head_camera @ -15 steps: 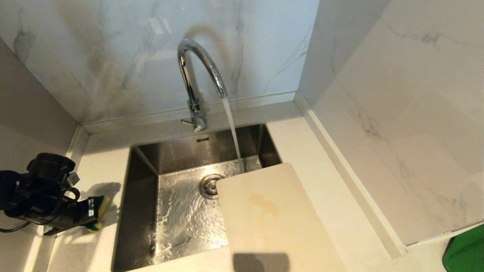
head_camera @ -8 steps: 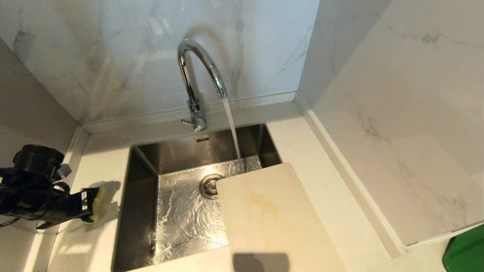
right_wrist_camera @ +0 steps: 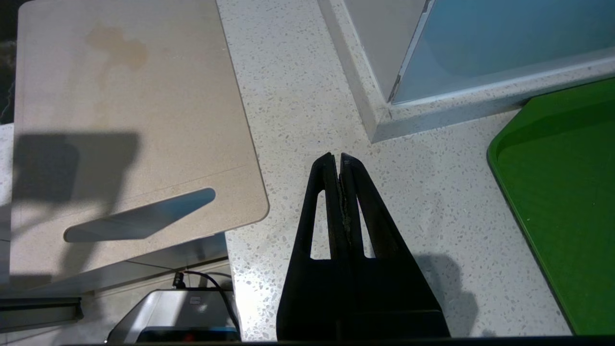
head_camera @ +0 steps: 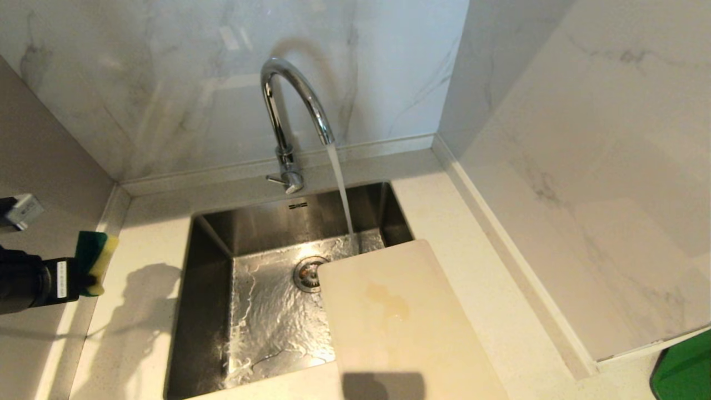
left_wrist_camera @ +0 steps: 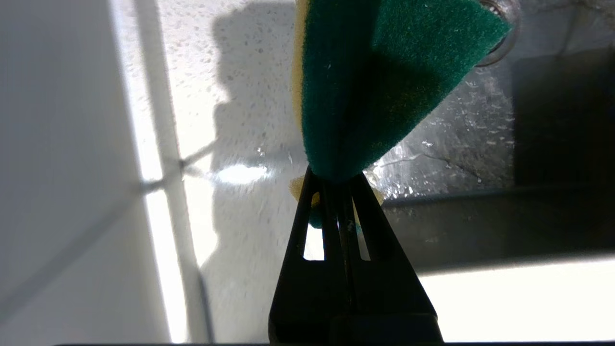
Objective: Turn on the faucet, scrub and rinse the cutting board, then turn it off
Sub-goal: Pick up the cutting board
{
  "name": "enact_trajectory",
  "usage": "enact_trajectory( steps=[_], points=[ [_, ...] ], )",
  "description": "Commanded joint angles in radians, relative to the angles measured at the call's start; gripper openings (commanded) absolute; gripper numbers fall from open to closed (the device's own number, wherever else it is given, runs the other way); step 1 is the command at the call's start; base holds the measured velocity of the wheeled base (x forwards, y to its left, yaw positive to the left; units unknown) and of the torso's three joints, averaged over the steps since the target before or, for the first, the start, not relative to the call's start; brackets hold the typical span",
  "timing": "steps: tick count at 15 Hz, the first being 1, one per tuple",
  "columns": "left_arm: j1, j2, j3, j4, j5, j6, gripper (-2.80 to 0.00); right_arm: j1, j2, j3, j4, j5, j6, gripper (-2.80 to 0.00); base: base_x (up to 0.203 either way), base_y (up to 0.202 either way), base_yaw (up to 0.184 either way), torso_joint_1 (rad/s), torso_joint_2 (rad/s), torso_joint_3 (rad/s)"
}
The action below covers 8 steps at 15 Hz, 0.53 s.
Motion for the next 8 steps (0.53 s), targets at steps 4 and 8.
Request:
enact_trajectory(
  steps=[4, 8],
  points=[
    [-0.001, -0.348, 0.0, 0.194, -0.005, 0.002, -2.8, 0.0, 0.002, 0.0, 0.001, 0.0, -0.001, -2.8, 0.0, 0.0, 0.0, 0.0, 0.0, 0.0],
    [-0.001, -0.581, -0.013, 0.298, 0.001, 0.011, -2.8, 0.0, 0.002, 0.0, 0.001, 0.0, -0.001, -2.8, 0.0, 0.0, 0.0, 0.0, 0.0, 0.0]
  ],
)
